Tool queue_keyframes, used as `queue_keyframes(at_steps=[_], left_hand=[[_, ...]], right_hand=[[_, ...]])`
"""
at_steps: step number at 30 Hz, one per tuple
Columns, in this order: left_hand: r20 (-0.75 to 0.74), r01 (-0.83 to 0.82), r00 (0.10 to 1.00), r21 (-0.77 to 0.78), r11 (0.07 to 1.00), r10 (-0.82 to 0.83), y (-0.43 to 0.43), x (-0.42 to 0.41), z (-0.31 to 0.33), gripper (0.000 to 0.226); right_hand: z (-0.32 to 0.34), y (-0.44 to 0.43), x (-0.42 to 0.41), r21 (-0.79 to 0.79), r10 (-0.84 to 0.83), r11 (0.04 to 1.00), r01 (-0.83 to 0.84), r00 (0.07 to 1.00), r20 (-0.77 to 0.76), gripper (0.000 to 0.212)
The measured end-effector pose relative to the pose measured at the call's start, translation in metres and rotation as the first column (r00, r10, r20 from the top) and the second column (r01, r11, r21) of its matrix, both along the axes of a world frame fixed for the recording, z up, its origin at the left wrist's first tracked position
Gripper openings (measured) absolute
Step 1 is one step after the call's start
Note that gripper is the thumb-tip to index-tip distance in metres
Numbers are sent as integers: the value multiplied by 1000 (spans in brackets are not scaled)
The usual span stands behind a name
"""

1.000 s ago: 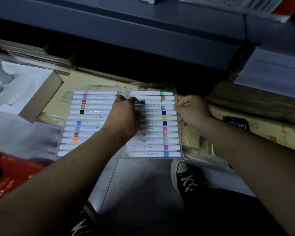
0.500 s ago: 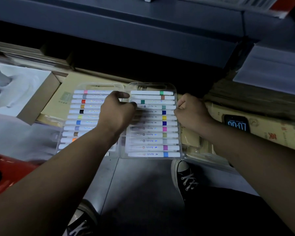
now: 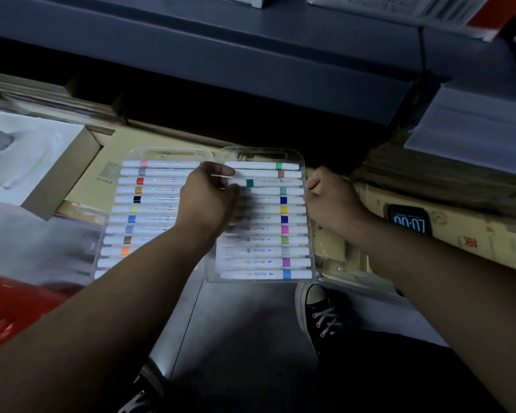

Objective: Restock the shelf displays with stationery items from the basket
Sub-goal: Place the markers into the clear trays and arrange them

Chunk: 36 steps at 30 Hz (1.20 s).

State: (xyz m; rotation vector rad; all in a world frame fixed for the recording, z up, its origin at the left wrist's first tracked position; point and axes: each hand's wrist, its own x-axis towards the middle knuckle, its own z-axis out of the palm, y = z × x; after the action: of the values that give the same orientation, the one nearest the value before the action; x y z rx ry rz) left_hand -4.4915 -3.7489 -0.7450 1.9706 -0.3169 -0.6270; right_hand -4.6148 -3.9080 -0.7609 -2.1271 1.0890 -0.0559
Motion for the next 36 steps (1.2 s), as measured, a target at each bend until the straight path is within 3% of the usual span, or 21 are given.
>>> queue_keyframes(at_steps=[7,12,15,17,20,22,24,26,29,31,36], left_hand=[[134,100,985,49,994,-106,1,7,10,6],[123,146,984,-129,981,-130,10,23,34,9],[131,265,958,-62,962,-255,22,28,43,8],[157,330,932,2,944,-326,29,30,45,9],[133,389,911,33,921,-389,35,33,47,10],[78,389,920,-56,920,-384,35,33,51,16],[38,325,945,-206,923,-324,32,32,53,28],[11,281,958,-241,929,-287,30,31,52,39],[25,428,904,-95,899,-428,27,24,47,39],[92,516,853,3,857,-514,25,19,41,32],[297,489,824,59,870,-483,20,25,29,19]], right_hand=[[1,-1,0,40,-17,999,18,1000,-16,7],[10,-2,3,111,-47,993,48,999,-15,9],[22,-4,6,-46,113,992,-115,993,-37,31],[35,-1,8,-63,291,954,-292,957,-17,40],[47,9,10,-35,476,878,-476,879,-11,16],[51,16,12,3,515,857,-515,857,17,16],[53,22,16,98,436,890,-445,895,98,18],[52,27,19,325,199,910,-257,959,202,17],[45,34,21,635,-113,770,-56,968,222,19],[42,39,22,724,-201,689,-7,959,201,24],[41,37,25,835,-298,549,25,940,167,22]])
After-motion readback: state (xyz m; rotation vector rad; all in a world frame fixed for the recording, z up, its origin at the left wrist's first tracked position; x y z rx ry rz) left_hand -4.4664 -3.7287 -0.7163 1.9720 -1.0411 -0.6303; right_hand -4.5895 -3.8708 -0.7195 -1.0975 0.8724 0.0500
